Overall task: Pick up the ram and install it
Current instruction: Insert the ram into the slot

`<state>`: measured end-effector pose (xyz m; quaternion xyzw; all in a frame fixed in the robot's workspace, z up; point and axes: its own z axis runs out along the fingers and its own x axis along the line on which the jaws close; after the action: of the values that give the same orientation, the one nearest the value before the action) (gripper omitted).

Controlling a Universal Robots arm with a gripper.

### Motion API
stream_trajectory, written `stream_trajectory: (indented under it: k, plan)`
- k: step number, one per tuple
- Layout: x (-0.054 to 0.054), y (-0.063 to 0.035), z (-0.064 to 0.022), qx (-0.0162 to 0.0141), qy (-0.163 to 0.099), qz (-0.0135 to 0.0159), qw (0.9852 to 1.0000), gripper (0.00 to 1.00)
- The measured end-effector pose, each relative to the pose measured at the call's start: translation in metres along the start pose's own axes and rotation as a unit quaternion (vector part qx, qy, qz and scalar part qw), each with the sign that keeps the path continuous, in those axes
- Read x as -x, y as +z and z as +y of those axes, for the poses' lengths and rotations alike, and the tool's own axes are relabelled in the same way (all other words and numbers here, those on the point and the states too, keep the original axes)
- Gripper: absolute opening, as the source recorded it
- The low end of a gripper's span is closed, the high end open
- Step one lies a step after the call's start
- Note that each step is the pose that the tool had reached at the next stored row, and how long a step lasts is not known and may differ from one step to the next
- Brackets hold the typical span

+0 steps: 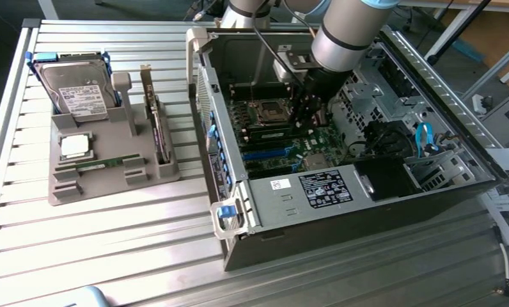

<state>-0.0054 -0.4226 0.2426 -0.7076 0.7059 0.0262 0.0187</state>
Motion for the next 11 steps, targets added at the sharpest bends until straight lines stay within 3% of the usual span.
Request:
stream_trajectory:
  k: [11]
  plan:
    - [0.001,-0.0235,0.0002,0.0003,0.000,0.0000,1.0000,0.25]
